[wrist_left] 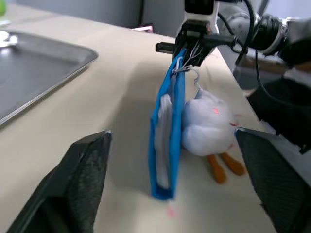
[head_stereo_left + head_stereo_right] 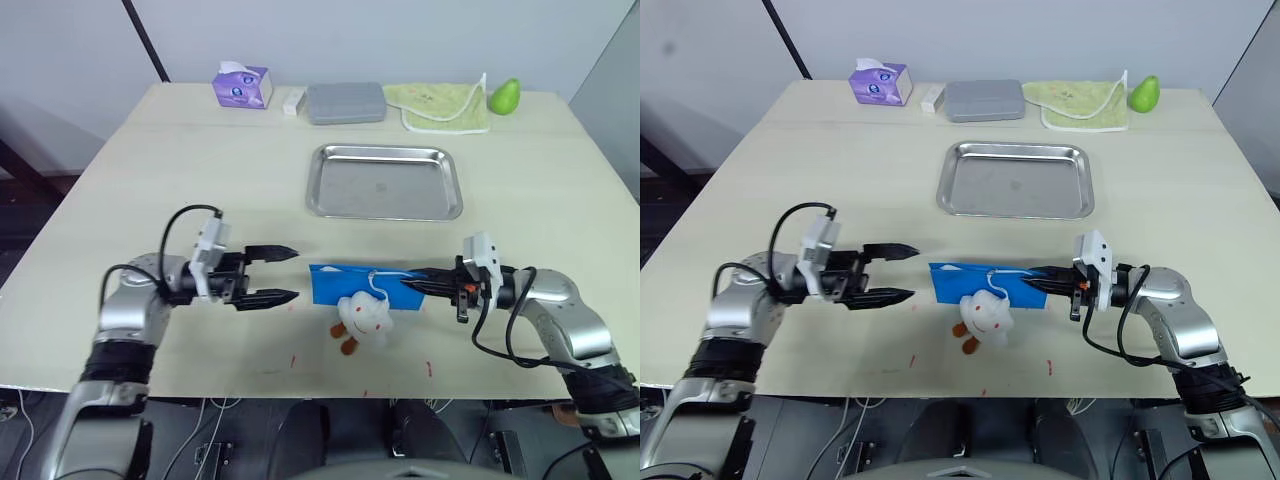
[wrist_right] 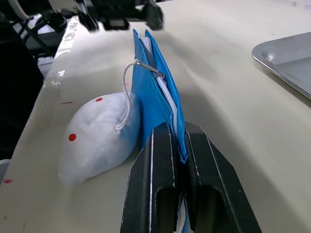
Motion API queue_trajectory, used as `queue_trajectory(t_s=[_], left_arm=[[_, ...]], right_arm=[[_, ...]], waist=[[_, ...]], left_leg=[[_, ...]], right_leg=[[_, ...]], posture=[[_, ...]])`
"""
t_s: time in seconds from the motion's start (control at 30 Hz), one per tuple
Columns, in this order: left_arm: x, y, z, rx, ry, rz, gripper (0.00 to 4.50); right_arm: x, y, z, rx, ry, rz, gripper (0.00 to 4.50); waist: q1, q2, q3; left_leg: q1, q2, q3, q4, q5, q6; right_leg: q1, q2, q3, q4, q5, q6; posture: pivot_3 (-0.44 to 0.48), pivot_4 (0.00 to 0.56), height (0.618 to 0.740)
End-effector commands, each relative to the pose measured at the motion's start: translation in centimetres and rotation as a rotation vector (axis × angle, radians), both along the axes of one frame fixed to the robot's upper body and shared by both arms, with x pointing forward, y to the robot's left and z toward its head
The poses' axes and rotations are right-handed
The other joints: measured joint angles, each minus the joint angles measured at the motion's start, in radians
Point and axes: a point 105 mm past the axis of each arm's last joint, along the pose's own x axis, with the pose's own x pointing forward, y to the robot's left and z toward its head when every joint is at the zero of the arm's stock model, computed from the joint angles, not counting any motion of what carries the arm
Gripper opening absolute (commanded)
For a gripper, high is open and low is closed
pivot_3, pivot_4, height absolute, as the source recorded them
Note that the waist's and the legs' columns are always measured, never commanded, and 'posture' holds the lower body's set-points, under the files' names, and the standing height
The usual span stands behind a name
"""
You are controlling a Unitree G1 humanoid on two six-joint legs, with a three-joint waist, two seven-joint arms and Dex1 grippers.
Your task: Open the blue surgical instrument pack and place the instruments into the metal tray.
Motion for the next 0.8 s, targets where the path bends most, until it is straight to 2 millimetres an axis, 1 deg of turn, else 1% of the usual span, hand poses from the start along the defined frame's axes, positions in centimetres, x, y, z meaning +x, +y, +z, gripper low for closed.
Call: queue_trajectory(t_s=[0.03, 0.1, 0.17, 0.27, 0.37, 0.47, 0.57, 0.67, 0.8], left_arm=[[-1.1, 0.6, 2.2, -0.025, -0.008, -0.006, 4.44], [-2.0, 1.0, 2.7, -0.020, 0.010, -0.007, 4.44], [-3.4, 1.1, 2.7, 0.014, 0.033, -0.025, 4.44], [-4.4, 0.4, 2.3, 0.052, 0.032, -0.035, 4.44], [-5.2, -0.9, 1.4, 0.089, 0.026, -0.051, 4.44], [-4.8, -2.7, 0.7, 0.166, 0.005, -0.014, 4.44], [-5.1, -4.5, 0.3, 0.187, 0.003, -0.086, 4.44], [-4.6, -5.9, -0.6, 0.209, -0.014, -0.115, 4.44], [-3.1, -7.9, -1.5, 0.217, -0.055, -0.108, 4.44]], right_arm=[[0.3, -0.8, 0.8, -0.013, -0.041, -0.012, 0.00], [0.5, -1.0, 0.8, -0.018, -0.043, -0.016, 0.00], [0.6, -1.3, 0.9, -0.023, -0.044, -0.018, 0.00], [0.6, -1.6, 0.9, -0.028, -0.042, -0.019, 0.00], [0.7, -1.8, 0.9, -0.034, -0.040, -0.019, 0.00], [0.7, -1.8, 0.8, -0.038, -0.038, -0.017, 0.00], [0.6, -1.7, 0.8, -0.043, -0.035, -0.013, 0.00], [0.5, -1.7, 0.7, -0.049, -0.032, -0.009, 0.00], [0.5, -1.6, 0.7, -0.051, -0.029, -0.009, 0.00]], waist=[[0.000, 0.000, 0.000], [0.000, 0.000, 0.001], [-0.004, 0.001, 0.001], [-0.001, 0.002, 0.002], [0.003, 0.002, 0.002], [0.008, 0.002, 0.002], [0.012, 0.002, 0.002], [0.013, 0.002, 0.002], [0.018, 0.002, 0.002]], left_leg=[[0.000, 0.000, 0.000, 0.000, 0.000, 0.000], [0.000, 0.000, 0.000, 0.000, 0.000, 0.000], [0.000, 0.000, 0.000, 0.000, 0.000, 0.000], [0.000, 0.000, 0.002, -0.001, 0.000, 0.000], [0.000, 0.000, 0.002, -0.001, 0.000, 0.000], [0.000, -0.001, 0.002, -0.001, 0.000, 0.000], [0.000, -0.001, 0.002, -0.001, 0.000, 0.000], [0.001, -0.001, 0.003, -0.001, 0.000, 0.000], [0.001, -0.001, 0.003, -0.001, 0.000, 0.000]], right_leg=[[0.000, 0.000, 0.000, 0.000, 0.000, 0.000], [0.000, 0.000, 0.000, 0.000, 0.000, 0.000], [0.000, 0.000, 0.000, 0.000, 0.000, 0.000], [-0.001, -0.001, 0.001, 0.000, 0.000, 0.000], [-0.001, -0.002, 0.001, 0.000, 0.000, 0.000], [-0.001, -0.002, 0.001, 0.000, 0.000, 0.000], [-0.001, -0.002, 0.001, 0.000, 0.000, 0.000], [-0.001, -0.002, 0.002, 0.000, 0.000, 0.000], [-0.001, -0.001, 0.002, 0.000, 0.000, 0.000]], posture=[[0.000, 0.150, 0.736], [0.000, 0.150, 0.736], [0.000, 0.150, 0.736], [0.000, 0.150, 0.736], [0.000, 0.150, 0.736], [0.000, 0.150, 0.736], [0.000, 0.150, 0.736], [0.000, 0.150, 0.736], [0.000, 0.150, 0.736]])
